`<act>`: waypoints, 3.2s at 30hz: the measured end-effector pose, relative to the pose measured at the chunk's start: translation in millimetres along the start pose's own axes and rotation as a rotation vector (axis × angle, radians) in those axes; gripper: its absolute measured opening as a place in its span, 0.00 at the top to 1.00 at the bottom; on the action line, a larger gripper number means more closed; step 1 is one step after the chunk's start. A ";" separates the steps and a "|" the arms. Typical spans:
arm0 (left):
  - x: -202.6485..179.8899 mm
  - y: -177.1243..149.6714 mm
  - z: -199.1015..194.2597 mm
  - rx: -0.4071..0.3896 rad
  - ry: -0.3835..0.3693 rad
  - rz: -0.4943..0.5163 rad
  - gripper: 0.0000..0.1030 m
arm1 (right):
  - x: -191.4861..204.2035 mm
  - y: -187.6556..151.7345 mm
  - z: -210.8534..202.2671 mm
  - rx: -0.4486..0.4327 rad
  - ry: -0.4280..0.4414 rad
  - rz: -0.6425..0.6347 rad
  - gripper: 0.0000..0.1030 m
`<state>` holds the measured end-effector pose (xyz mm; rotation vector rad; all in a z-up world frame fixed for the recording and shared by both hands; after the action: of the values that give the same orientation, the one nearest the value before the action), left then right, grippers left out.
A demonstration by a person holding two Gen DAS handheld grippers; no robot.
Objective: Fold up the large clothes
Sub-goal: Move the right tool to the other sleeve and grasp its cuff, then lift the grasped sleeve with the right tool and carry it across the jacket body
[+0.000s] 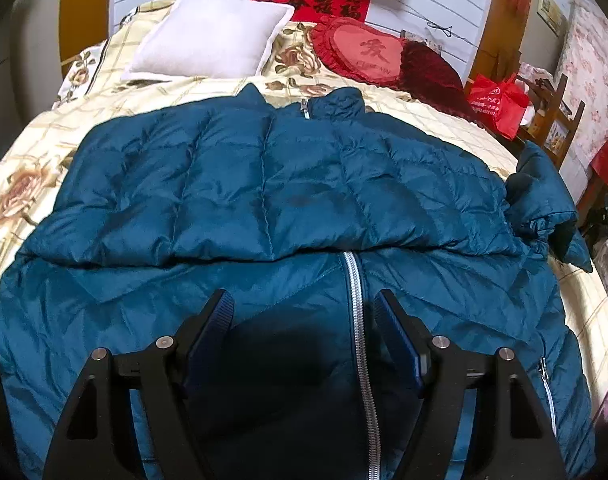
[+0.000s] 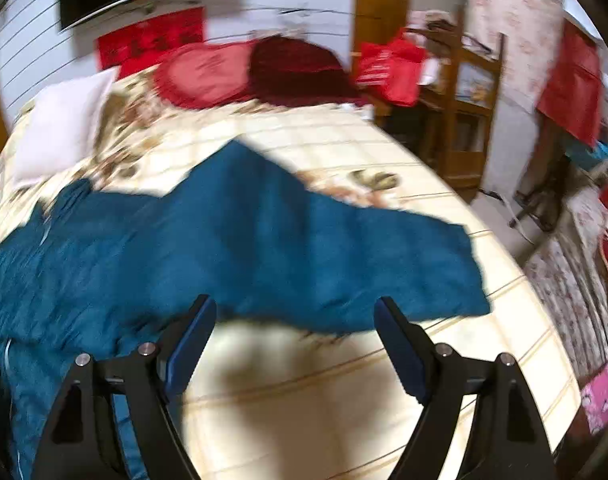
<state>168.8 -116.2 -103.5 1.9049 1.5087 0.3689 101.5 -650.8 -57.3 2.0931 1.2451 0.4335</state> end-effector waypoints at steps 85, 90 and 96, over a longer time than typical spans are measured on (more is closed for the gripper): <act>160.6 19.3 -59.4 -0.060 0.131 -0.185 0.33 | 476.8 -49.5 -66.6 0.229 0.889 -0.444 0.87; 163.5 18.2 -54.9 -0.050 0.134 -0.201 0.33 | 481.9 -62.9 -49.4 0.275 0.895 -0.418 0.87; 162.1 16.8 -51.4 -0.040 0.133 -0.193 0.33 | 492.2 -89.7 -26.9 0.355 0.875 -0.396 0.76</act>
<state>198.0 51.0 -84.1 1.7144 1.7425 0.4417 270.1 -183.5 -122.0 1.8852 2.3241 1.0676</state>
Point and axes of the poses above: each gripper's, at about its wrist camera, not at the fingertips, and z roughly the way its jaws point, x to its left, y to its top, the point moved 4 cm from there along z, roughly the way its jaws point, and after that the axes turned 1 degree about -y, right-handed, at the moved point
